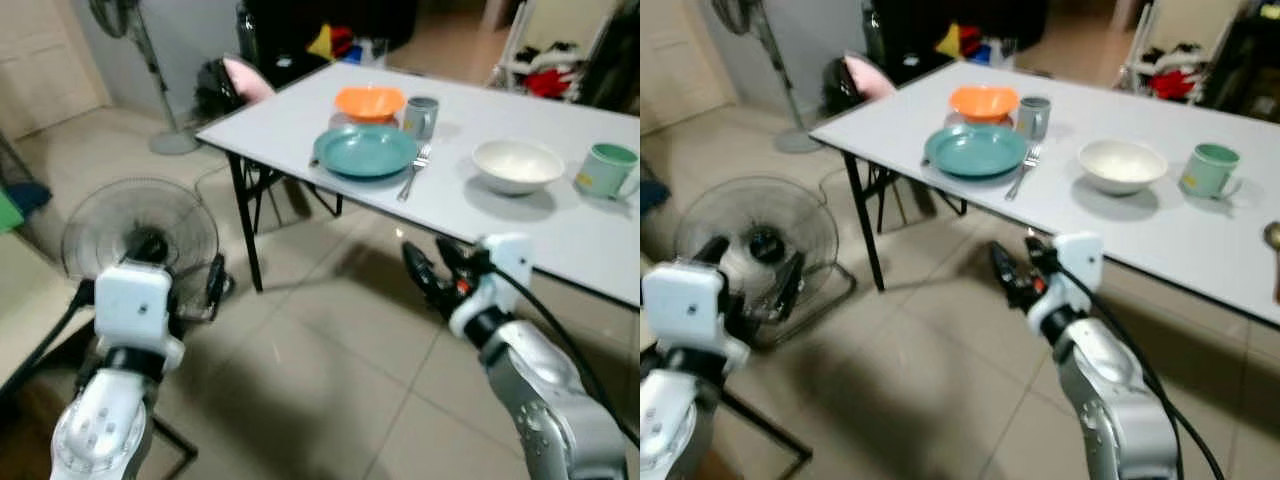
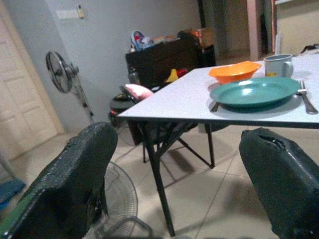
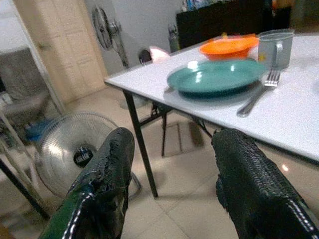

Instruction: Setting the table

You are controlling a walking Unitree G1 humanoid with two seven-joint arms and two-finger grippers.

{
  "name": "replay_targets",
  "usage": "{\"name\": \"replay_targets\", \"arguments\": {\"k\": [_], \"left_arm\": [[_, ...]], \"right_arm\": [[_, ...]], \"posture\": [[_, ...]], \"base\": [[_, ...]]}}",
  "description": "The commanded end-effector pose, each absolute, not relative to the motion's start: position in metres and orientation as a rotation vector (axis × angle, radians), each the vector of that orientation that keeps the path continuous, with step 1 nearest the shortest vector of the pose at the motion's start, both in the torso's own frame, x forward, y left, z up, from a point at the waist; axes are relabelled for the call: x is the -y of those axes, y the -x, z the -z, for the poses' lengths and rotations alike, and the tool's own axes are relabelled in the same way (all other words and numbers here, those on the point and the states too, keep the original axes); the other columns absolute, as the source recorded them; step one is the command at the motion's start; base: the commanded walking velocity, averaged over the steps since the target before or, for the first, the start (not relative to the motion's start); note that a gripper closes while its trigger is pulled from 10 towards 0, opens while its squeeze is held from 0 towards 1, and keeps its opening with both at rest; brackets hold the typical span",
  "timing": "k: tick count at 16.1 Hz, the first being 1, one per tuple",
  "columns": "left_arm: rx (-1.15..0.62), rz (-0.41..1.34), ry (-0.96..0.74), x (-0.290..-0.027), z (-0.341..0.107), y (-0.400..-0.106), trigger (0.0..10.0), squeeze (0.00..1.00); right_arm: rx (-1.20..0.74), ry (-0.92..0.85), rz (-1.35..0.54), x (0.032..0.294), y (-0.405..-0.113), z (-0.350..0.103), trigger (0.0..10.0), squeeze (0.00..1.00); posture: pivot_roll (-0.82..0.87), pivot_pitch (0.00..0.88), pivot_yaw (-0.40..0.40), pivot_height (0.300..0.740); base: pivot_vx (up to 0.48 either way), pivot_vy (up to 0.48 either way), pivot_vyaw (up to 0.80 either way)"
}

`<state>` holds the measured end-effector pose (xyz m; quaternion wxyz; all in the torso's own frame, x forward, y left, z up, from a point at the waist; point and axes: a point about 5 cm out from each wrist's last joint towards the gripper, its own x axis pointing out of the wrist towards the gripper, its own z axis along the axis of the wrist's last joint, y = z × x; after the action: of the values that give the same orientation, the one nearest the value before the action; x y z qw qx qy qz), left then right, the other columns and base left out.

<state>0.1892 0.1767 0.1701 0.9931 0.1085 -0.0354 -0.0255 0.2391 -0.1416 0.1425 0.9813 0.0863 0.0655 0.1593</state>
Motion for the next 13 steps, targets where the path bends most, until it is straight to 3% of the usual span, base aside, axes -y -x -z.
{"name": "replay_targets", "arguments": {"k": [1, 13], "left_arm": [[0.047, 0.038, -0.233, -0.1809, -0.1670, -0.1874, 10.0, 0.00], [0.040, 0.023, -0.234, -0.1835, -0.1673, -0.1861, 10.0, 0.00]], "right_arm": [[-0.121, -0.186, -0.351, 0.1344, -0.2412, -0.1467, 10.0, 0.00], [-0.156, -0.212, -0.370, 0.1301, -0.2449, -0.1428, 10.0, 0.00]], "posture": [[-0.09, 0.000, 0.062, 0.740], [-0.07, 0.000, 0.057, 0.740]], "base": [[0.000, 0.322, 0.00], [0.000, 0.331, 0.00]]}}
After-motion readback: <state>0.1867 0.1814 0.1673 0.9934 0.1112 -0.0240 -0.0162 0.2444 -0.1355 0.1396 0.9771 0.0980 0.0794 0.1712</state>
